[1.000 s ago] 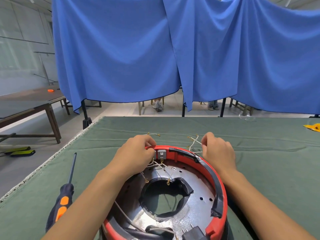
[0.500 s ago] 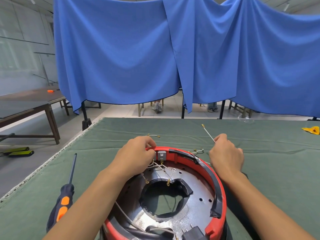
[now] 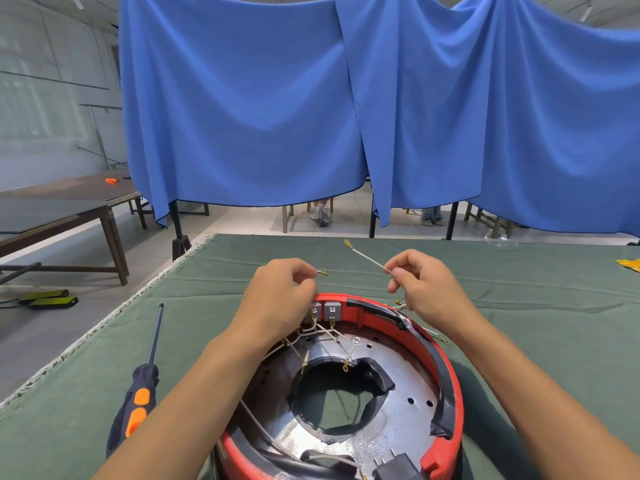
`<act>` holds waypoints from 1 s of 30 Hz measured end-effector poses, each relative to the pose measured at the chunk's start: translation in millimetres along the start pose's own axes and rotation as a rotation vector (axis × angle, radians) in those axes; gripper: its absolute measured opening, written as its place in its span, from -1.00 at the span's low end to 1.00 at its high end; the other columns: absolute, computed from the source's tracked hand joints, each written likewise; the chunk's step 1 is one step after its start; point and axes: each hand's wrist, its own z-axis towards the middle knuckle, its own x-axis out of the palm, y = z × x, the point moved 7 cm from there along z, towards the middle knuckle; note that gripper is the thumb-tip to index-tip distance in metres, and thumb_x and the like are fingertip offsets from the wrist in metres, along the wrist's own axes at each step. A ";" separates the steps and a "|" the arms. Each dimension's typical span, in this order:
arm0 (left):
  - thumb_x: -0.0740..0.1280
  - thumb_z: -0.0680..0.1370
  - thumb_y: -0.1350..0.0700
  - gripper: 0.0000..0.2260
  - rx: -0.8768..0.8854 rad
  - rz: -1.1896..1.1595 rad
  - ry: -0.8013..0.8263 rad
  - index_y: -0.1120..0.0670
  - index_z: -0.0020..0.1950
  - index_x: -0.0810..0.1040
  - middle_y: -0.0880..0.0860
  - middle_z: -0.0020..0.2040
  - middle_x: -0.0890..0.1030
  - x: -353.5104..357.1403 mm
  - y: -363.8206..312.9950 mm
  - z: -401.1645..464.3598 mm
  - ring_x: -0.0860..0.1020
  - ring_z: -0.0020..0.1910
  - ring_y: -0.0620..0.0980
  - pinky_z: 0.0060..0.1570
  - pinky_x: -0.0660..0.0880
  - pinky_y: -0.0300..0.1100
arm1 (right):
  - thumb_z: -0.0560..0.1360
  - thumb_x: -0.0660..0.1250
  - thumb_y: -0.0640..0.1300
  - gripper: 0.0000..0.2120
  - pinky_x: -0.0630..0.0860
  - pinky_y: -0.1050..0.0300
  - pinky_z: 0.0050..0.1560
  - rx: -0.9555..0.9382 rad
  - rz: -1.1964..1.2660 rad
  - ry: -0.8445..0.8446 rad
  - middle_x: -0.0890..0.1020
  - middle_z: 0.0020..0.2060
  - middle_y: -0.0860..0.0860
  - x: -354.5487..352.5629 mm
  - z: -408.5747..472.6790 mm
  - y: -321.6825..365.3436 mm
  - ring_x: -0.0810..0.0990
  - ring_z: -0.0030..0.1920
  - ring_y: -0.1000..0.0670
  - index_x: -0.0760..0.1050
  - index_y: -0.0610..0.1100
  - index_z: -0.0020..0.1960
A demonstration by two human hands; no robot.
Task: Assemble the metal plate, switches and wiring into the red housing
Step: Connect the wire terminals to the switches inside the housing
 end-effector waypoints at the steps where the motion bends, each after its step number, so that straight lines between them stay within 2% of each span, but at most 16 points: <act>1: 0.30 0.51 0.16 -0.83 0.026 -0.039 -0.024 0.06 0.04 0.65 -0.09 -0.10 0.65 -1.9 -2.8 -0.1 0.55 -0.08 -0.16 -0.12 0.38 -0.35 | 0.57 0.19 -0.27 -0.76 0.40 0.12 -0.32 -0.030 0.002 0.022 0.60 -0.40 0.06 0.6 -0.2 8.1 0.39 -0.50 0.13 0.49 0.01 -0.17; 3: 0.31 0.52 0.14 -0.86 0.076 -0.135 -0.043 0.03 0.00 0.65 -0.11 -0.17 0.66 -4.1 -10.0 -1.8 0.58 -0.13 -0.20 -0.15 0.43 -0.38 | 0.57 0.19 -0.26 -0.75 0.38 0.20 -0.34 -0.081 -0.036 0.082 0.61 -0.41 0.08 6.0 -2.8 23.0 0.40 -0.49 0.19 0.48 0.04 -0.17; 5: 0.31 0.52 0.16 -0.89 0.086 -0.233 -0.048 0.03 -0.05 0.63 -0.08 -0.24 0.66 -5.6 -13.9 -4.2 0.60 -0.18 -0.15 -0.14 0.51 -0.28 | 0.58 0.19 -0.24 -0.75 0.39 0.21 -0.32 -0.106 -0.093 0.142 0.61 -0.40 0.10 15.1 -7.4 32.8 0.46 -0.42 0.20 0.47 0.06 -0.17; 9: 0.23 0.55 0.27 -0.83 -0.086 -0.423 -0.066 0.11 -0.12 0.60 0.09 -0.31 0.65 -7.7 -2.0 -3.6 0.60 -0.29 0.09 -0.17 0.57 -0.06 | 0.58 0.19 -0.20 -0.76 0.45 0.12 -0.15 -0.115 -0.137 0.163 0.60 -0.39 0.14 22.5 -13.5 38.7 0.51 -0.30 0.19 0.45 0.08 -0.17; 11: 0.22 0.55 0.30 -0.84 -0.207 -0.561 -0.074 0.22 -0.12 0.59 0.14 -0.35 0.61 -9.1 6.1 -4.0 0.52 -0.37 0.10 -0.30 0.56 -0.15 | 0.58 0.19 -0.21 -0.76 0.45 0.12 -0.16 -0.118 -0.125 0.148 0.61 -0.39 0.15 21.6 -14.3 40.1 0.51 -0.31 0.22 0.44 0.10 -0.16; 13: 0.22 0.55 0.32 -0.85 -0.262 -0.666 -0.070 0.29 -0.11 0.59 0.16 -0.36 0.60 -9.7 8.4 -5.0 0.48 -0.44 0.03 -0.42 0.53 -0.25 | 0.58 0.19 -0.21 -0.76 0.42 0.14 -0.22 -0.118 -0.105 0.155 0.61 -0.39 0.13 22.9 -15.0 41.8 0.49 -0.37 0.25 0.44 0.10 -0.16; 16: 0.24 0.55 0.32 -0.84 -0.252 -0.676 -0.065 0.26 -0.12 0.61 0.14 -0.33 0.63 -10.6 6.5 -5.2 0.51 -0.49 -0.05 -0.42 0.54 -0.25 | 0.57 0.18 -0.21 -0.75 0.40 0.17 -0.24 -0.114 -0.098 0.183 0.62 -0.38 0.11 27.0 -16.9 43.3 0.47 -0.44 0.27 0.44 0.09 -0.17; 20: 0.27 0.55 0.27 -0.84 -0.248 -0.695 -0.097 0.21 -0.16 0.62 0.09 -0.35 0.65 -12.9 8.9 -4.3 0.53 -0.49 -0.06 -0.38 0.56 -0.21 | 0.57 0.18 -0.20 -0.76 0.46 0.11 -0.22 -0.115 -0.134 0.196 0.62 -0.37 0.13 28.6 -18.9 44.7 0.48 -0.43 0.24 0.44 0.11 -0.16; 26: 0.30 0.56 0.23 -0.84 -0.198 -0.648 -0.091 0.21 -0.19 0.61 0.06 -0.40 0.64 -12.2 7.9 -3.9 0.54 -0.49 -0.09 -0.39 0.54 -0.26 | 0.53 0.27 -0.08 -0.88 0.55 -0.02 -0.04 -0.096 -0.170 0.234 0.64 -0.32 0.15 27.5 -21.1 48.9 0.54 -0.37 0.19 0.45 0.13 -0.12; 28: 0.31 0.54 0.25 -0.84 -0.177 -0.639 -0.072 0.20 -0.22 0.61 0.08 -0.40 0.64 -12.4 6.2 -4.1 0.56 -0.45 -0.07 -0.34 0.56 -0.22 | 0.49 0.33 0.01 -0.95 0.55 -0.03 0.00 -0.098 -0.184 0.227 0.64 -0.30 0.17 25.9 -21.0 52.9 0.59 -0.28 0.17 0.49 0.12 -0.14; 30: 0.32 0.53 0.27 -0.83 -0.130 -0.635 -0.014 0.21 -0.24 0.62 0.08 -0.41 0.63 -9.3 -0.8 -5.4 0.58 -0.42 -0.07 -0.29 0.57 -0.20 | 0.45 0.37 0.06 -0.94 0.55 -0.03 0.02 -0.113 -0.186 0.208 0.63 -0.30 0.20 24.0 -21.5 58.4 0.60 -0.20 0.14 0.54 0.11 -0.18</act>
